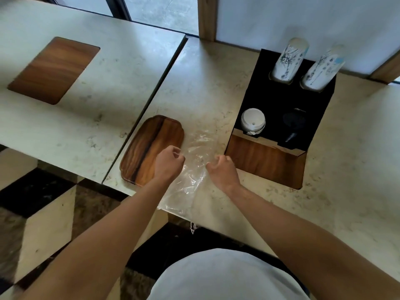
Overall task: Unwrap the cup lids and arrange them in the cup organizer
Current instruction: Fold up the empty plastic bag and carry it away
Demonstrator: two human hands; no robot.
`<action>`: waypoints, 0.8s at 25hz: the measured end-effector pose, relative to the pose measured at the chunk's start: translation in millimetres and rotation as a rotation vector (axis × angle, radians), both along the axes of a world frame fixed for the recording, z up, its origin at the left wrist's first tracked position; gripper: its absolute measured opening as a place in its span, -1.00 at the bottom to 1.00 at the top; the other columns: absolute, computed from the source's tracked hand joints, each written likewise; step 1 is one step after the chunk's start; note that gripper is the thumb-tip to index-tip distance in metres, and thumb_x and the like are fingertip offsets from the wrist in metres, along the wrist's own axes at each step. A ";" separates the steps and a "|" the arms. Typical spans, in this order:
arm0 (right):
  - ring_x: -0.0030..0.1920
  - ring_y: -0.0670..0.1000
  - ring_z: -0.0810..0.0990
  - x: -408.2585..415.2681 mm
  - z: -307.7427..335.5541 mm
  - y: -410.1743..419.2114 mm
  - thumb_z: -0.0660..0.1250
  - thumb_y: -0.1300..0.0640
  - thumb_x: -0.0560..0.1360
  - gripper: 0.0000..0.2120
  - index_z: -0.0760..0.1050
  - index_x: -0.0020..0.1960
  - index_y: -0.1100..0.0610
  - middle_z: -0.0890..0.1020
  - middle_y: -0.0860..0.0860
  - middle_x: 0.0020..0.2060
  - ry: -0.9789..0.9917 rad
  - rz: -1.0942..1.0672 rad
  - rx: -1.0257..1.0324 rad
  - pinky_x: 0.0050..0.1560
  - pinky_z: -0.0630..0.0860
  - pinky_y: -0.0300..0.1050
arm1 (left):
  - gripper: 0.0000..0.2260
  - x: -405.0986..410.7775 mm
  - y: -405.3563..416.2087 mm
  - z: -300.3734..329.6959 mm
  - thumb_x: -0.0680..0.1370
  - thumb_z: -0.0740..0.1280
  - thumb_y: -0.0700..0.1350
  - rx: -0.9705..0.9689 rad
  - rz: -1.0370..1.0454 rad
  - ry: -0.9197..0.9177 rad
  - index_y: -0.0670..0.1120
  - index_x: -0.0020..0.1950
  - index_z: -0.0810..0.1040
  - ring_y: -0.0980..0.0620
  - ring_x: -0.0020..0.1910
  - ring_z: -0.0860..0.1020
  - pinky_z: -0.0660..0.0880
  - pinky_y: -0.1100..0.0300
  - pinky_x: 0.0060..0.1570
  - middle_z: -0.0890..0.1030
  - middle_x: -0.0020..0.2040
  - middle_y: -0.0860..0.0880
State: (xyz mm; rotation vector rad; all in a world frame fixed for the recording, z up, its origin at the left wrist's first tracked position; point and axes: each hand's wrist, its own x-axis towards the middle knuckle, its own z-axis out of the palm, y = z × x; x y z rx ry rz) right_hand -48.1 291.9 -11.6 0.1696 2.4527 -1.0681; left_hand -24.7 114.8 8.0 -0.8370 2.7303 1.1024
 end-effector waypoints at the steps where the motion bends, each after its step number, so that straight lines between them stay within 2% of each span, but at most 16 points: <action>1: 0.18 0.08 0.51 1.9 -2.1 -1.8 0.32 -0.02 0.47 -0.56 0.51 0.27 0.19 0.51 0.09 0.19 -0.020 0.011 0.002 0.15 0.40 -0.12 | -0.78 2.6 -3.1 -2.0 0.49 0.39 -0.12 0.004 0.010 -0.014 -0.09 0.13 0.63 0.04 -0.12 0.57 0.40 0.21 -0.20 0.64 -0.08 0.01; 5: 0.03 0.08 0.55 5.4 -8.4 -6.5 0.28 -0.03 0.41 -0.67 0.54 0.02 0.19 0.55 0.07 0.02 -0.052 0.039 0.018 0.05 0.52 -0.03 | -0.75 9.9 -9.2 -10.8 0.47 0.39 -0.14 0.012 0.024 -0.057 -0.10 0.14 0.64 0.02 -0.11 0.58 0.42 0.20 -0.11 0.68 -0.03 -0.04; 7: -0.07 0.09 0.58 5.7 -10.1 -8.0 0.25 -0.04 0.39 -0.71 0.51 -0.09 0.18 0.58 0.06 -0.10 -0.067 0.046 0.025 -0.06 0.56 0.00 | -0.73 12.1 -9.5 -14.4 0.48 0.38 -0.15 0.028 0.030 -0.067 -0.12 0.17 0.65 -0.02 -0.06 0.62 0.48 0.18 -0.07 0.70 0.01 -0.07; 9: -0.26 0.07 0.54 7.0 -13.0 -9.2 0.25 -0.04 0.39 -0.80 0.41 -0.26 0.09 0.54 0.03 -0.28 -0.087 0.049 0.036 -0.25 0.46 -0.06 | -0.70 13.6 -8.3 -17.7 0.48 0.37 -0.15 0.043 0.038 -0.083 -0.13 0.21 0.63 -0.05 0.00 0.64 0.51 0.16 -0.03 0.70 0.04 -0.09; 12: -0.41 -0.02 0.41 9.4 -15.8 -10.3 0.29 -0.01 0.45 -0.71 0.29 -0.37 0.03 0.42 -0.05 -0.44 -0.111 0.044 0.027 -0.30 0.37 -0.12 | -0.66 14.3 -5.8 -22.1 0.48 0.37 -0.16 0.072 0.043 -0.097 -0.13 0.25 0.61 -0.02 -0.03 0.62 0.45 0.22 -0.13 0.69 0.04 -0.08; 14: -0.38 -0.02 0.47 8.4 -17.3 -8.6 0.30 0.01 0.46 -0.75 0.36 -0.35 0.03 0.47 -0.07 -0.42 -0.142 0.005 0.007 -0.32 0.41 -0.14 | -0.66 12.4 -4.9 -24.1 0.47 0.39 -0.17 0.090 0.042 -0.101 -0.11 0.25 0.60 0.02 -0.07 0.61 0.42 0.27 -0.22 0.68 0.02 -0.05; 17: -0.35 -0.04 0.56 5.5 -15.3 -3.7 0.34 0.03 0.48 -0.86 0.47 -0.24 0.01 0.59 -0.06 -0.33 -0.206 -0.068 -0.100 -0.47 0.44 -0.25 | -0.64 8.1 -6.0 -27.3 0.45 0.41 -0.19 0.158 0.076 -0.106 -0.10 0.25 0.60 0.02 -0.08 0.64 0.44 0.33 -0.29 0.68 -0.01 -0.02; 19: -0.27 -0.02 0.60 2.6 -14.9 1.9 0.36 0.04 0.50 -0.93 0.49 -0.14 -0.02 0.65 -0.01 -0.21 -0.221 -0.092 -0.158 -0.39 0.45 -0.24 | -0.64 4.0 -3.9 -26.6 0.43 0.44 -0.21 0.190 0.103 -0.093 -0.08 0.23 0.62 0.04 -0.11 0.65 0.43 0.36 -0.33 0.68 -0.07 0.01; 20: -0.24 -0.02 0.60 1.4 -14.4 5.5 0.37 0.04 0.51 -0.94 0.50 -0.10 -0.01 0.66 0.01 -0.16 -0.220 -0.108 -0.181 -0.32 0.46 -0.21 | -0.64 1.2 -1.8 -26.1 0.43 0.45 -0.23 0.214 0.113 -0.082 -0.08 0.22 0.62 0.02 -0.12 0.65 0.49 0.31 -0.29 0.68 -0.10 0.00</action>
